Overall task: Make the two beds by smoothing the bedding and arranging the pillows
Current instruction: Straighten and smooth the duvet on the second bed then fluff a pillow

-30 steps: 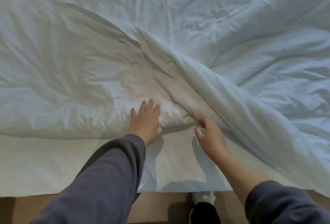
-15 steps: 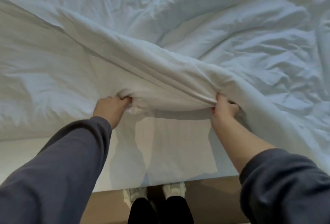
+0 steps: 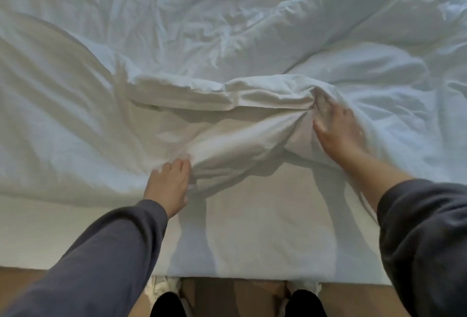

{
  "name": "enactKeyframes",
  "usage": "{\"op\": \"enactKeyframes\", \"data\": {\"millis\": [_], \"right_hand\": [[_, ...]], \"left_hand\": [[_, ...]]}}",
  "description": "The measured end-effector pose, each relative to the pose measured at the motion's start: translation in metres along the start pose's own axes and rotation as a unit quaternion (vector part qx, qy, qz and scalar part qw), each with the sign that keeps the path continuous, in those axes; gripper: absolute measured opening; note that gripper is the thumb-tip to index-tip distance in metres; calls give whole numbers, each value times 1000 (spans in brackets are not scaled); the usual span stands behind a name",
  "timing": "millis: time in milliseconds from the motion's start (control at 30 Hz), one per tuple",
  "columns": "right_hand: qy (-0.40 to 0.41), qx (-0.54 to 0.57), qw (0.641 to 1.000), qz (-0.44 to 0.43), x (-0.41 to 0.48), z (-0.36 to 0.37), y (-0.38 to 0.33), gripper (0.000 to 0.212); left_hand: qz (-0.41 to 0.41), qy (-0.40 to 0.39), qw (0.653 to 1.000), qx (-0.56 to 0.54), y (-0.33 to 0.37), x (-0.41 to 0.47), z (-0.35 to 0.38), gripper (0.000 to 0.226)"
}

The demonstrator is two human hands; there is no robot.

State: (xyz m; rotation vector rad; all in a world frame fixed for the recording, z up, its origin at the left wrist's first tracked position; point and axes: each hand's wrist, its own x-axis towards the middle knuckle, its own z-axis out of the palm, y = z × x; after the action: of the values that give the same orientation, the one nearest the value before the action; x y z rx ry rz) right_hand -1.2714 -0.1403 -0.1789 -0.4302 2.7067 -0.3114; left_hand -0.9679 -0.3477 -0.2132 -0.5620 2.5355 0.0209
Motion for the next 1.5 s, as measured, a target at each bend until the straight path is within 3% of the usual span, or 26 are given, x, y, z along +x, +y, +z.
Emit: {"op": "enactKeyframes", "data": {"millis": [67,133,200,300,367,500,567,667,733,833,967,1067,1167,1267,1400,1500], "right_hand": [[-18,-126,992,-21,-23,16,41,81],[-62,-253,964,-52,-43,29,87,98],[-68,-334,936,-83,-51,32,137,102],[-48,-372,921,-104,-44,21,193,96],[-43,-378,921,-82,-24,6,217,102],[-48,-358,929,-75,24,7,210,121],[-46,-341,935,-86,47,24,203,106],[-1,-289,946,-148,71,31,199,59],[12,-282,938,-204,81,17,200,46],[-66,-324,915,-232,77,-29,208,43],[-266,-435,832,-218,38,-90,222,48],[-370,-406,811,-201,3,-92,228,54],[-422,-375,809,-161,-8,-79,241,63],[-458,-344,812,-116,-7,-84,251,64],[-352,-341,863,-126,8,-110,236,57],[-303,-321,890,-117,10,-129,221,64]], "left_hand": [[-17,47,999,-16,46,13,-2,99],[-13,124,992,-11,91,29,-10,98],[31,208,978,-6,132,46,-21,81],[146,298,943,-10,176,62,-18,38],[165,274,947,13,193,75,-13,41],[46,178,982,37,195,107,-17,81],[15,181,983,15,210,129,-16,64],[-2,212,977,7,230,155,-14,33],[-2,158,987,-24,232,162,-21,32],[70,81,991,-81,245,147,-32,36],[190,-66,972,-124,277,87,-44,37],[205,-135,964,-103,278,58,-46,37],[185,-189,961,-79,270,42,-44,30],[167,-178,967,-76,269,34,-54,26],[105,-50,985,-130,270,47,-95,24],[116,-65,983,-123,277,53,-124,23]]}}
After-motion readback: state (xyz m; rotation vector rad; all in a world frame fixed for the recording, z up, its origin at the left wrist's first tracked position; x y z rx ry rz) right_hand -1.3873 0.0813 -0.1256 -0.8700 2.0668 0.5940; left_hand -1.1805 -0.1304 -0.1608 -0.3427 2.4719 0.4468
